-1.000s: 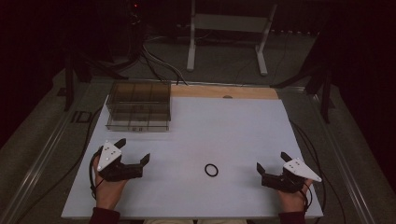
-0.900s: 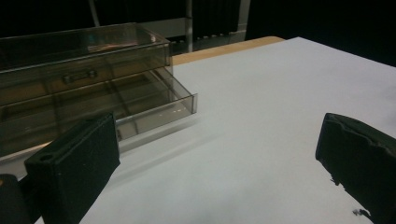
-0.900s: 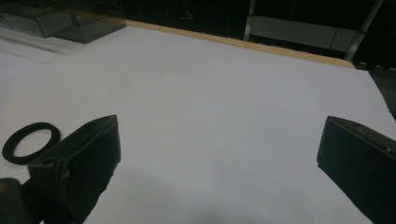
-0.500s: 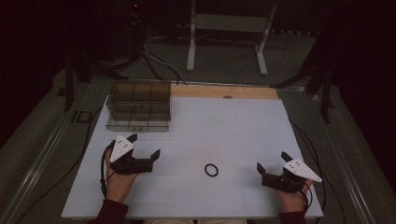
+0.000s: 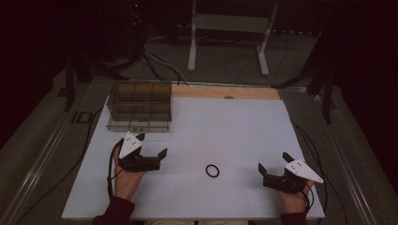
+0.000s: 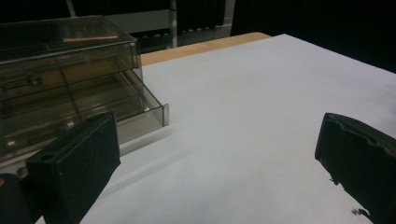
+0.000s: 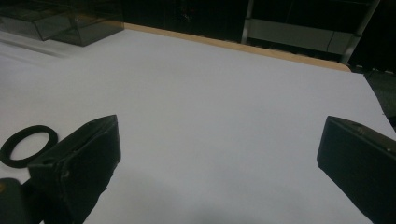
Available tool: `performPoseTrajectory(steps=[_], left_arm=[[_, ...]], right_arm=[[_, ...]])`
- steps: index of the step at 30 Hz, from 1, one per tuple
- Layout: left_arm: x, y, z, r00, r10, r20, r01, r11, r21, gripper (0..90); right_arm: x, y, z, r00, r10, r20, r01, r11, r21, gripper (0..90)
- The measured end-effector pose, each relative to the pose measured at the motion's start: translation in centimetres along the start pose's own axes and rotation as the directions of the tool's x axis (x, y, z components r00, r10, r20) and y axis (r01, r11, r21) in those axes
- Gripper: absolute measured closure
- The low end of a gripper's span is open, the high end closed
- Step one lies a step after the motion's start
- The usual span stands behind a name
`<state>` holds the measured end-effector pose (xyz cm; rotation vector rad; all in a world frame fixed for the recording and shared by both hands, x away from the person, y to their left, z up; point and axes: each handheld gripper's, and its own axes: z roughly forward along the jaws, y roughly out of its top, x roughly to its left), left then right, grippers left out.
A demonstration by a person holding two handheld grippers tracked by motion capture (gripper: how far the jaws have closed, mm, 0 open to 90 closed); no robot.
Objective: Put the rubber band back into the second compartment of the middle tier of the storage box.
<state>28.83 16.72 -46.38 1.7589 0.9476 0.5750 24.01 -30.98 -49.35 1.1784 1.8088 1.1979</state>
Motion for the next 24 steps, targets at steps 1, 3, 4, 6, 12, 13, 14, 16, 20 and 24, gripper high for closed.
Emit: performPoseTrajectory(steps=[1, 3, 4, 6, 12, 13, 14, 16, 20, 24], left_arm=[[-0.1, 0.0, 0.2, 1.0000, -0.001, 0.002, 0.001, 1.0000, 0.003, 0.7], [-0.2, 0.0, 0.5, 0.9999, -0.004, 0.014, 0.004, 1.0000, 0.007, 0.7], [-0.3, 0.0, 0.9, 0.9998, -0.005, 0.019, 0.004, 0.9999, 0.014, 0.7], [-0.3, 0.0, 1.1, 0.9997, -0.002, 0.024, 0.002, 0.9998, 0.017, 0.7], [-0.8, -0.1, 2.2, 0.9992, -0.006, 0.039, 0.005, 0.9995, 0.033, 0.8], [-0.9, -0.1, 2.4, 0.9991, -0.005, 0.042, 0.003, 0.9994, 0.035, 0.8], [-1.0, -0.2, 2.5, 0.9990, -0.007, 0.045, 0.005, 0.9993, 0.036, 0.8], [-1.1, -0.2, 2.8, 0.9988, -0.006, 0.049, 0.003, 0.9991, 0.041, 0.8], [-1.4, -0.2, 3.3, 0.9982, -0.009, 0.059, 0.006, 0.9989, 0.047, 0.8], [-1.9, -0.3, 3.9, 0.9975, 0.001, 0.071, -0.005, 0.9984, 0.057, 0.8]], right_arm=[[0.0, 0.0, 0.0, 1.0000, 0.001, 0.000, -0.001, 1.000, 0.000, 0.0], [0.1, 0.0, 0.0, 1.0000, -0.001, 0.000, 0.001, 1.000, -0.002, 0.0], [0.1, 0.0, 0.0, 1.0000, -0.002, 0.000, 0.002, 1.000, -0.002, 0.0], [0.1, 0.0, 0.0, 1.0000, -0.003, 0.000, 0.003, 1.000, -0.001, 0.0], [0.1, 0.0, 0.0, 1.0000, -0.004, -0.001, 0.004, 1.000, 0.000, 0.0], [0.1, 0.0, 0.0, 1.0000, -0.004, -0.001, 0.004, 1.000, 0.001, 0.0], [0.1, 0.0, 0.0, 1.0000, -0.004, -0.001, 0.004, 1.000, 0.000, 0.0], [0.1, 0.0, 0.0, 1.0000, -0.005, -0.001, 0.005, 1.000, 0.000, 0.0], [0.1, 0.0, 0.0, 1.0000, -0.007, -0.001, 0.007, 1.000, 0.000, 0.0], [0.2, 0.0, -0.1, 0.9999, -0.011, -0.002, 0.011, 1.000, 0.000, 0.0]])
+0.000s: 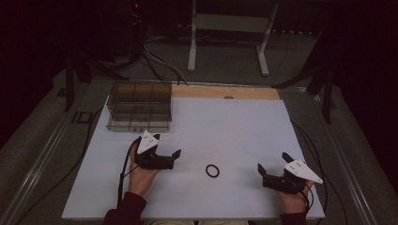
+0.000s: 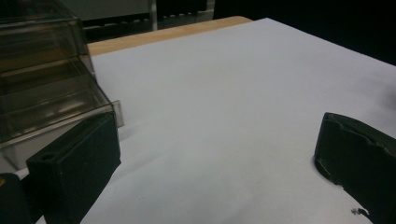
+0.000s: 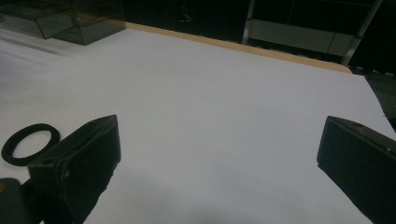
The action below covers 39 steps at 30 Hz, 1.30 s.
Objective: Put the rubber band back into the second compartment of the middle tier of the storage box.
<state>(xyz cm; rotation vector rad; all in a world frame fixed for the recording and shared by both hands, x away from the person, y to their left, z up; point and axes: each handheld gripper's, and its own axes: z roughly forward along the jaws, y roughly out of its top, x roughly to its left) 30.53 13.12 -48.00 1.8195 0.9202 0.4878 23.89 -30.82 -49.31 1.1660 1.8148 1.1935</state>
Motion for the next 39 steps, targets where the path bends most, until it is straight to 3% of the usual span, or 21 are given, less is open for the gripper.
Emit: performPoseTrajectory(steps=[27, 32, 39], left_arm=[[-3.7, -0.7, 4.0, 0.9944, 0.018, 0.104, -0.027, 0.9956, 0.090, 3.5], [-4.8, -0.8, 5.2, 0.9895, 0.021, 0.143, -0.039, 0.9919, 0.121, 5.6], [-6.2, -1.1, 6.4, 0.9885, 0.038, 0.146, -0.062, 0.9846, 0.164, 10.5]], right_arm=[[0.2, 0.0, 0.0, 1.0000, -0.007, 0.002, 0.007, 1.000, 0.001, 0.0], [0.2, 0.0, 0.0, 1.0000, -0.007, 0.002, 0.007, 1.000, 0.001, 0.0], [0.2, 0.0, 0.0, 1.0000, -0.008, 0.003, 0.008, 1.000, 0.003, 0.0]])
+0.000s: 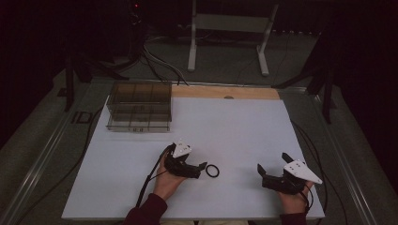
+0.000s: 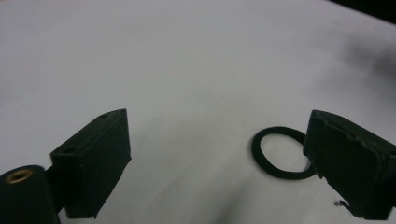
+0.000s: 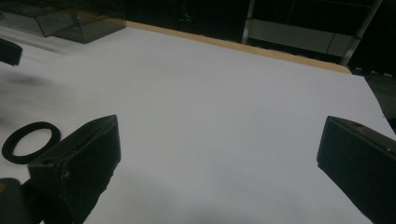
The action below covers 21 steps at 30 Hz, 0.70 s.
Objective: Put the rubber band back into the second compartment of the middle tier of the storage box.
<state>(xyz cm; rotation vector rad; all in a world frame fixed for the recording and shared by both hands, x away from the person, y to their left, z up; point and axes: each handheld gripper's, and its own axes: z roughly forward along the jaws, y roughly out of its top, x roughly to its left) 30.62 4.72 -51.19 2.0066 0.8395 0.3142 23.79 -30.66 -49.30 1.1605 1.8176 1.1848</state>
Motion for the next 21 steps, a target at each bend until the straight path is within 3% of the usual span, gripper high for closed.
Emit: performPoseTrajectory(steps=[6, 10, 15, 21], left_arm=[[-0.8, 0.0, 1.1, 0.9994, -0.012, 0.033, 0.011, 0.9992, 0.038, 17.3], [-1.1, -0.1, 1.6, 0.9991, -0.010, 0.041, 0.008, 0.9983, 0.057, 27.5], [-1.5, -0.1, 2.1, 0.9979, 0.020, 0.061, -0.025, 0.9966, 0.079, 43.9], [-1.9, 0.1, 3.2, 0.9949, 0.063, 0.079, -0.073, 0.9878, 0.137, 60.5]], right_arm=[[0.0, 0.0, 0.0, 1.0000, 0.000, 0.000, 0.000, 1.000, 0.000, 0.0], [0.0, 0.0, 0.0, 1.0000, 0.000, 0.000, 0.000, 1.000, -0.001, 0.0], [0.0, 0.0, 0.0, 1.0000, 0.000, 0.000, 0.000, 1.000, -0.001, 0.0], [0.0, 0.0, 0.0, 1.0000, -0.001, 0.000, 0.001, 1.000, 0.000, 0.0]])
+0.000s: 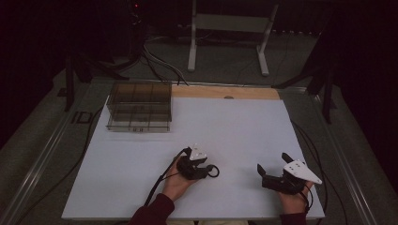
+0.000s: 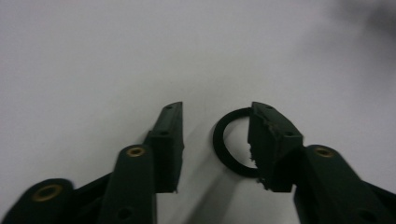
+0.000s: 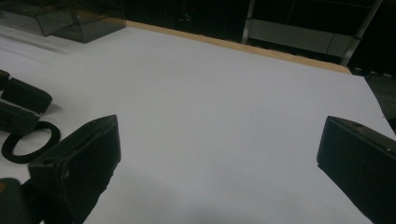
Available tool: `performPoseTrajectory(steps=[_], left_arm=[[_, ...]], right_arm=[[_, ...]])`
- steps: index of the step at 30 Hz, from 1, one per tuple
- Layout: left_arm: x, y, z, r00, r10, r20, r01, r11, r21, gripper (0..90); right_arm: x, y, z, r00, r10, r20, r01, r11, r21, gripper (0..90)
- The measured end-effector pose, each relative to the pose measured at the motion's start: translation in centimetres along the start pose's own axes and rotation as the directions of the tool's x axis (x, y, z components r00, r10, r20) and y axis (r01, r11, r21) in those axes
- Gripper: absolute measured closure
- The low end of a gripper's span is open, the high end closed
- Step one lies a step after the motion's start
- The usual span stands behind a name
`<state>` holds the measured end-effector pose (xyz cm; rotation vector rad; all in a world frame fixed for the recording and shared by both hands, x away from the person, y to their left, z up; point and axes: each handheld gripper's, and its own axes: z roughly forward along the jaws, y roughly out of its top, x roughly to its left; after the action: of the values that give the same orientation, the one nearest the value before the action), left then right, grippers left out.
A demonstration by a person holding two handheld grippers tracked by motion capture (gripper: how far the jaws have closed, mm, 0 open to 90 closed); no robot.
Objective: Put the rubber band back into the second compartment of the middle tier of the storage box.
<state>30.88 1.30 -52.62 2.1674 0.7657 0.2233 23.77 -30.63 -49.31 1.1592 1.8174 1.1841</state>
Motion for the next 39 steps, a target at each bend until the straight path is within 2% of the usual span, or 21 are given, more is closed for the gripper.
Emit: performPoseTrajectory(steps=[3, 5, 7, 16, 25, 28, 39], left_arm=[[-0.2, 0.1, 0.2, 0.9999, 0.015, -0.006, -0.015, 0.9998, 0.014, 70.1], [-0.4, 0.0, 0.2, 0.9993, 0.033, -0.019, -0.033, 0.9992, 0.021, 79.7], [-0.4, 0.1, 0.2, 0.9994, 0.032, -0.015, -0.031, 0.9992, 0.026, 87.5], [-0.2, 0.2, -0.3, 0.9998, 0.007, 0.017, -0.007, 1.0000, 0.002, 89.0], [0.8, 0.4, -1.6, 0.9998, -0.019, -0.007, 0.019, 0.9993, -0.032, 89.1], [1.2, 0.5, -2.1, 0.9990, -0.042, -0.015, 0.041, 0.9982, -0.044, 89.1], [2.3, 0.8, -3.6, 0.9968, -0.070, -0.040, 0.066, 0.9945, -0.081, 89.3]], right_arm=[[0.0, 0.0, 0.0, 1.0000, 0.002, 0.002, -0.002, 1.000, 0.000, 0.0], [-0.1, 0.0, 0.0, 1.0000, 0.003, 0.002, -0.003, 1.000, 0.000, 0.0], [0.0, 0.0, 0.0, 1.0000, 0.002, 0.000, -0.002, 1.000, 0.001, 0.0], [-0.1, 0.0, -0.1, 1.0000, 0.002, 0.003, -0.002, 1.000, -0.001, 0.0], [-0.1, -0.1, -0.1, 1.0000, 0.003, 0.005, -0.003, 1.000, -0.002, 0.0], [-0.2, -0.1, -0.1, 1.0000, 0.007, 0.007, -0.007, 1.000, -0.002, 0.0], [-0.2, -0.1, -0.1, 0.9999, 0.011, 0.010, -0.011, 1.000, -0.004, 0.0]])
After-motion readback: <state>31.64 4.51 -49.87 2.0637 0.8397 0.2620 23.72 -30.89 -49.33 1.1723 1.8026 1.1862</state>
